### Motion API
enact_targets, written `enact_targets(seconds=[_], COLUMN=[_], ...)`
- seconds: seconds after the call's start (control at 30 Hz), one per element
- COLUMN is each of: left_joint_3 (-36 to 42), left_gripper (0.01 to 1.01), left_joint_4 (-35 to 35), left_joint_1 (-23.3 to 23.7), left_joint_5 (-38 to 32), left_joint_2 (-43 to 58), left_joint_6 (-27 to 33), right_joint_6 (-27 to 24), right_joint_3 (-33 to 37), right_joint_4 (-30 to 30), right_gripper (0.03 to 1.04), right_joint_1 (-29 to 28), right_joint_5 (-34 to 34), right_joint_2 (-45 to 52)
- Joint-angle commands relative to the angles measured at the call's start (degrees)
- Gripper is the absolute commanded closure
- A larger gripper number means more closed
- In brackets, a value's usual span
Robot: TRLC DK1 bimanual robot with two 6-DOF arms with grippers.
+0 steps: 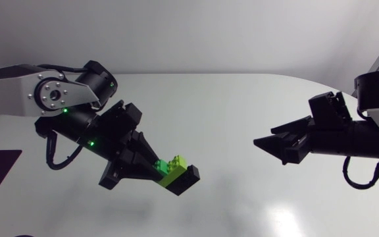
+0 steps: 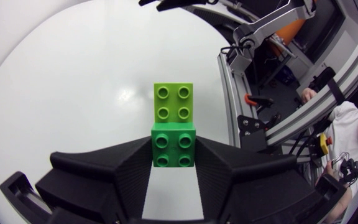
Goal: Separate the duplo bricks
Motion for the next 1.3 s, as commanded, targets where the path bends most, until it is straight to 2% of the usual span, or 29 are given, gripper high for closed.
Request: enact_targets(seconds=[0.0,0.13,0.3,0.4,0.53,0.67,0.77,0.87,0.93,1.0,1.27], left_joint_3=[2.08,3.49,5.07,6.83,8.76,9.64,10.25,10.69,10.78,11.22,13.68], left_gripper=[0.723,0.726,0.728,0.728,0.728,0.728,0.728,0.728,0.728,0.728,0.731], left_joint_4=[1.07,2.21,5.99,7.05,6.96,6.87,6.87,6.87,6.87,6.87,6.69], left_joint_1=[1.47,2.17,1.73,1.03,0.15,-0.64,-0.99,-1.78,-2.4,-2.57,-2.57], left_joint_5=[5.67,11.21,14.64,14.81,15.08,15.17,15.25,15.78,16.4,16.66,17.54], left_joint_2=[3.27,6.17,8.89,10.56,11.35,11.18,11.27,11.62,12.06,12.85,15.66], left_joint_6=[2.89,2.89,0.6,-0.1,-0.45,-0.36,-0.36,-0.45,-0.45,-0.45,-1.42], right_joint_6=[-8.19,-11.36,-22.87,-24.8,-26.91,-27.7,-32.36,-40.62,-44.23,-47.74,-48.53], right_joint_3=[1.41,2.9,6.77,8.52,10.72,13.18,16.7,20.74,22.85,24.34,25.22], right_joint_4=[-1.38,-4.55,-15.27,-19.31,-24.24,-26.7,-32.5,-40.76,-44.36,-47.17,-46.38], right_gripper=[0.06,0.07,0.07,0.07,0.09,0.14,0.15,0.14,0.07,0.07,0.07], right_joint_1=[2.51,2.95,6.29,9.19,10.68,8.57,6.02,3.74,2.6,1.89,4.27], right_joint_5=[1.45,0.31,-0.31,-0.92,-7.34,-13.67,-19.29,-24.65,-26.94,-28.87,-29.49], right_joint_2=[0.85,3.49,9.73,10.7,12.19,14.56,19.05,25.02,28.01,29.95,30.65])
